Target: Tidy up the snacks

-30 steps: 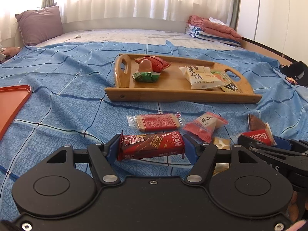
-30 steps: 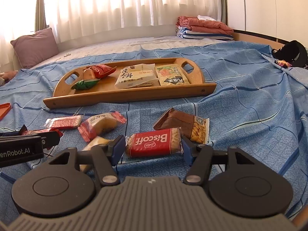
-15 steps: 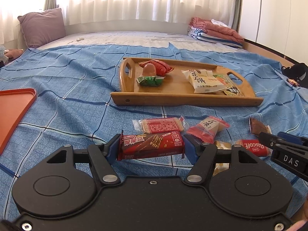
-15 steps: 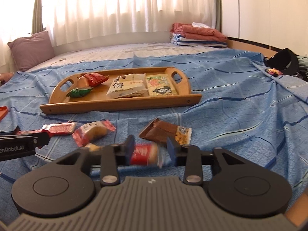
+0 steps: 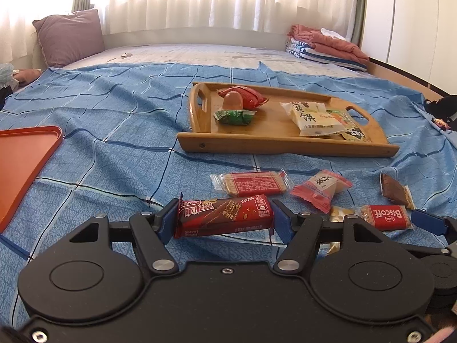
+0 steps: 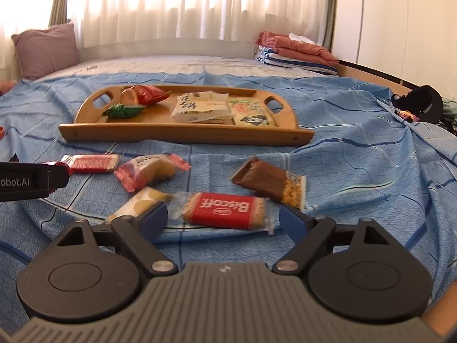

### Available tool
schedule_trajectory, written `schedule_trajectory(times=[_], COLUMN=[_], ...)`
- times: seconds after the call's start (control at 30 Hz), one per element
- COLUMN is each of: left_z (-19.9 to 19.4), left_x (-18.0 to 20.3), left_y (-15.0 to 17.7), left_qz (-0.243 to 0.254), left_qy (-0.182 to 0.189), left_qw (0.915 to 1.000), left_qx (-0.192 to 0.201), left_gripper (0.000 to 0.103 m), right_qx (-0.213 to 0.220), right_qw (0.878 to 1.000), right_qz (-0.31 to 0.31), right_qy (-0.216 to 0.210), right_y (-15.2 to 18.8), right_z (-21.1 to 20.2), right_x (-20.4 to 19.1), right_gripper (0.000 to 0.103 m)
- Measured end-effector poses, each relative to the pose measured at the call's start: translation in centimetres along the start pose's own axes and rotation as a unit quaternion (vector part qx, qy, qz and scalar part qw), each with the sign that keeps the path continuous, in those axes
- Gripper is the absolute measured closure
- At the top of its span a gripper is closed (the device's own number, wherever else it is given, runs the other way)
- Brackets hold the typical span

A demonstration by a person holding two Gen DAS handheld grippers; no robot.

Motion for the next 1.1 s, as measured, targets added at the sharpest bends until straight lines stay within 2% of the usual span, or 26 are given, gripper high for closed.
schedule_trajectory(times=[0.27, 0.43, 0.53, 0.67, 0.73, 0.8, 0.9, 1.0, 1.1], left_z=[0.4, 0.6, 0.6, 0.5, 0.5, 0.5, 0.5, 0.6, 0.7], left_x=[-0.7, -0.4, -0.3, -0.4, -0.4, -0.5, -0.5, -0.4, -0.3], left_y=[-0.1, -0.2, -0.2, -0.3, -0.4, -0.5, -0.6, -0.6, -0.3], left_qz=[-0.008, -0.006, -0.007, -0.007, -0.009, -0.009, -0.011, -0.014, -0.014], left_qy=[-0.004, -0.003, -0.001, 0.000, 0.000, 0.000, -0.001, -0.001, 0.000], left_qw=[1.0000, 1.0000, 1.0000, 1.0000, 1.0000, 1.0000, 0.9999, 0.9999, 0.9999], left_qx=[-0.003, -0.004, -0.007, -0.004, -0.004, -0.003, -0.001, -0.003, -0.007], left_gripper=[0.038, 0.038, 0.038, 0.038, 0.038, 0.038, 0.038, 0.038, 0.038], right_qx=[-0.015, -0.019, -0.016, -0.005, -0.001, 0.001, -0.004, -0.009, -0.012], right_qw=[0.999, 0.999, 0.999, 0.998, 0.998, 0.998, 0.999, 0.999, 0.999], right_qz=[0.033, 0.027, 0.030, 0.037, 0.040, 0.039, 0.033, 0.023, 0.001], right_qy=[-0.002, -0.010, -0.031, -0.042, -0.043, -0.043, -0.040, -0.044, -0.043], right_y=[-0.4, -0.5, -0.7, -1.0, -1.2, -1.6, -1.7, -1.4, -0.8], right_z=[1.8, 1.9, 1.6, 0.8, 0.4, 0.2, 0.1, 0.1, 0.3], right_x=[-0.1, -0.1, 0.3, 1.0, 1.4, 1.8, 2.2, 1.9, 0.9], right_gripper=[0.008, 0.009, 0.024, 0.036, 0.054, 0.058, 0.056, 0.033, 0.026])
Point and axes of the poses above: each gripper's, at about its wrist camera, not at the fingertips, and z roughly the way its jaws point, x to its right, y to its underside, the point moved 1 cm from there along z, roughly the way its jaws point, and after that the axes turned 1 degree about -z, right-handed, at the moved point
